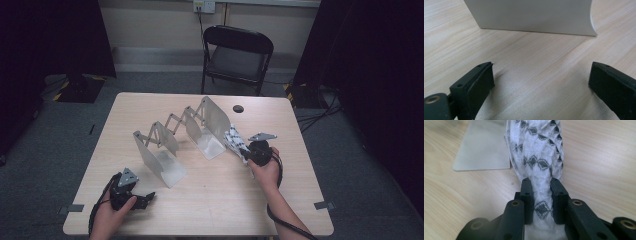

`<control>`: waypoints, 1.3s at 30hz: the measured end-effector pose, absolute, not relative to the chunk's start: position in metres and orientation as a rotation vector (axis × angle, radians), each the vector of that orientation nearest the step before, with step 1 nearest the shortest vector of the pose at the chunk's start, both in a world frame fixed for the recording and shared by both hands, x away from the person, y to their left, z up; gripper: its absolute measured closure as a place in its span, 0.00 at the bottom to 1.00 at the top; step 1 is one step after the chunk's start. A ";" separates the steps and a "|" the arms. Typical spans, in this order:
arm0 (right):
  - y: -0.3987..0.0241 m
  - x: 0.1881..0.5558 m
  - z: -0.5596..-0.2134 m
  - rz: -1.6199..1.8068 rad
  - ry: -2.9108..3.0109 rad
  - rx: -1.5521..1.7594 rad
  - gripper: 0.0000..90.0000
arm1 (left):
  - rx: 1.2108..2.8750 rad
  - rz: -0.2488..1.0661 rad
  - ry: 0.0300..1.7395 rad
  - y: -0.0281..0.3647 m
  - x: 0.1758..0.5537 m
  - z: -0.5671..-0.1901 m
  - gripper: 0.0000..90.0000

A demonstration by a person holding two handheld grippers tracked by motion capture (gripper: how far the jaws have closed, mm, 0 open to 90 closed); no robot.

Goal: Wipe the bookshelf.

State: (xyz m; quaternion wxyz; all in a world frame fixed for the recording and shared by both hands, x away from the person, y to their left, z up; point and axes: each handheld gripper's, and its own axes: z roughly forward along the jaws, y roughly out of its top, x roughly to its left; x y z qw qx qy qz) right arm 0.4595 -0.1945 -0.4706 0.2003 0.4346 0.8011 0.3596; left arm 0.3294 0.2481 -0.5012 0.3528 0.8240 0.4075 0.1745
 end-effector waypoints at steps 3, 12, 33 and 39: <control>-0.196 0.461 -0.463 1.011 2.238 1.199 0.84 | 2.132 0.451 1.054 0.248 0.329 -0.501 0.06; -0.195 0.466 -0.429 1.041 2.202 1.175 0.84 | 2.131 0.451 1.055 0.248 0.329 -0.501 0.06; -0.175 0.480 -0.391 1.086 2.207 1.054 0.84 | 2.131 0.451 1.054 0.248 0.329 -0.501 0.06; -0.170 0.481 -0.395 1.084 2.213 1.052 0.84 | 2.131 0.451 1.054 0.248 0.329 -0.501 0.06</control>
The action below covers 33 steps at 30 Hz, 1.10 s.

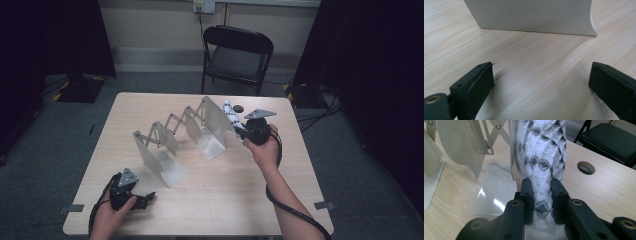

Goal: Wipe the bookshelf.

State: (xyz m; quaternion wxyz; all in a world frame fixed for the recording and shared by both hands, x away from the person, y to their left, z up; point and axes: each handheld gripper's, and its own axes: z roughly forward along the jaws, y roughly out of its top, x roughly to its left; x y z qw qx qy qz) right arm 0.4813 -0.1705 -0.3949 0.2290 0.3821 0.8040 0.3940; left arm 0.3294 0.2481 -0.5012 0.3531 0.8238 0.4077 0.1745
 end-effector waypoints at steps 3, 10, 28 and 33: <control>-0.167 0.480 -0.398 1.071 2.235 1.032 0.84 | 2.132 0.451 1.054 0.248 0.329 -0.501 0.06; -0.163 0.478 -0.410 1.058 2.266 1.021 0.84 | 2.131 0.451 1.054 0.248 0.329 -0.501 0.06; -0.157 0.482 -0.469 1.038 2.357 1.070 0.84 | 2.132 0.451 1.053 0.248 0.329 -0.501 0.06; -0.158 0.484 -0.481 1.027 2.373 1.083 0.84 | 2.132 0.451 1.053 0.248 0.329 -0.501 0.06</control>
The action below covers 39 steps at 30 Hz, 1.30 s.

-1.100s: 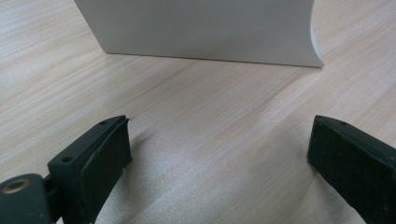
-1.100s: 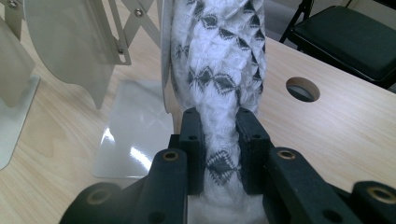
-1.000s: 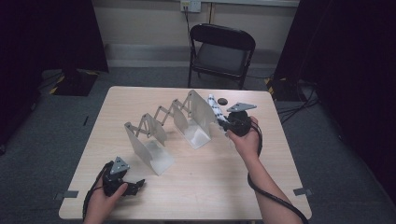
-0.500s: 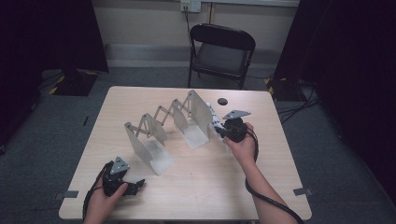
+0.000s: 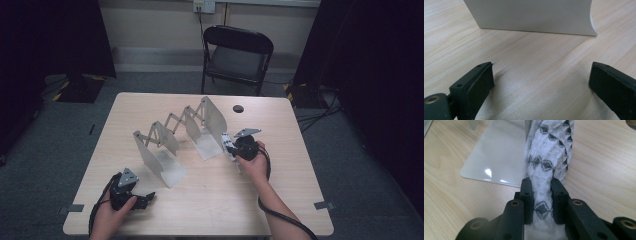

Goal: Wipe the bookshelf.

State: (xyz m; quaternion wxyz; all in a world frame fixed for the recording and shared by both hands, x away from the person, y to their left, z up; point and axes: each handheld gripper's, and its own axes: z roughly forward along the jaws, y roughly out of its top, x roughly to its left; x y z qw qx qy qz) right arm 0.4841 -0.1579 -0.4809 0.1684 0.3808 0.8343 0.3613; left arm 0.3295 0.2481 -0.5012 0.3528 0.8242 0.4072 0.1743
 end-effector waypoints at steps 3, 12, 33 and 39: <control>-0.159 0.485 -0.481 1.031 2.367 1.080 0.81 | 2.132 0.451 1.053 0.248 0.329 -0.501 0.06; -0.170 0.481 -0.474 1.036 2.320 1.100 0.62 | 2.132 0.451 1.053 0.248 0.329 -0.501 0.06; -0.175 0.477 -0.486 0.996 2.305 1.163 0.77 | 2.132 0.451 1.053 0.248 0.329 -0.501 0.06; -0.170 0.476 -0.480 0.977 2.308 1.141 0.66 | 2.132 0.451 1.053 0.248 0.329 -0.501 0.06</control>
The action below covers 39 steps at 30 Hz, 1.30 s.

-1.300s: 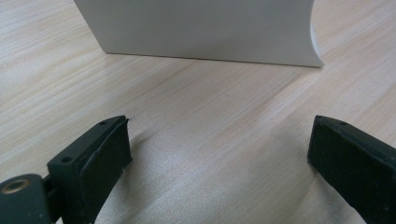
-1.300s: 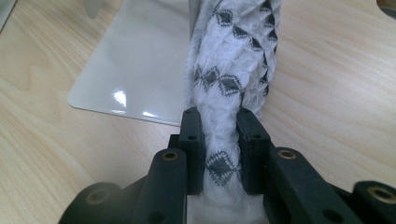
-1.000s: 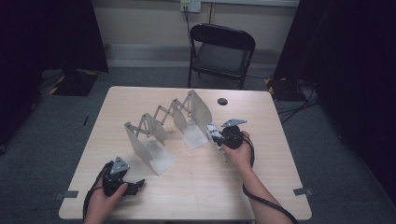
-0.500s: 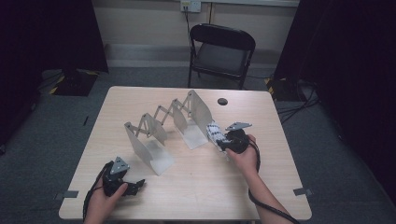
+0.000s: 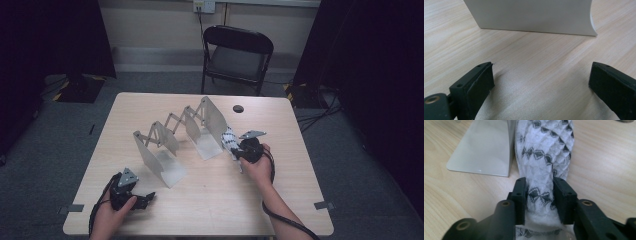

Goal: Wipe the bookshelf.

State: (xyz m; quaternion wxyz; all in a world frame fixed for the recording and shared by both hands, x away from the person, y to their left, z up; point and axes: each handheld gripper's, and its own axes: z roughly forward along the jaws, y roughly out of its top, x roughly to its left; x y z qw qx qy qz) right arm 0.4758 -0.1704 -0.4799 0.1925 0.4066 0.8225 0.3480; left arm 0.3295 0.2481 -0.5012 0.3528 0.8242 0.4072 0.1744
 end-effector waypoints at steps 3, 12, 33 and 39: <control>-0.170 0.478 -0.473 0.996 2.285 1.145 0.60 | 2.132 0.451 1.053 0.248 0.329 -0.501 0.06; -0.163 0.490 -0.487 0.991 2.302 1.134 0.61 | 2.132 0.451 1.053 0.248 0.329 -0.501 0.06; -0.185 0.486 -0.430 1.095 2.205 1.145 0.85 | 2.131 0.451 1.053 0.248 0.329 -0.501 0.06; -0.174 0.493 -0.390 1.142 2.182 1.053 0.85 | 2.132 0.451 1.053 0.248 0.329 -0.501 0.06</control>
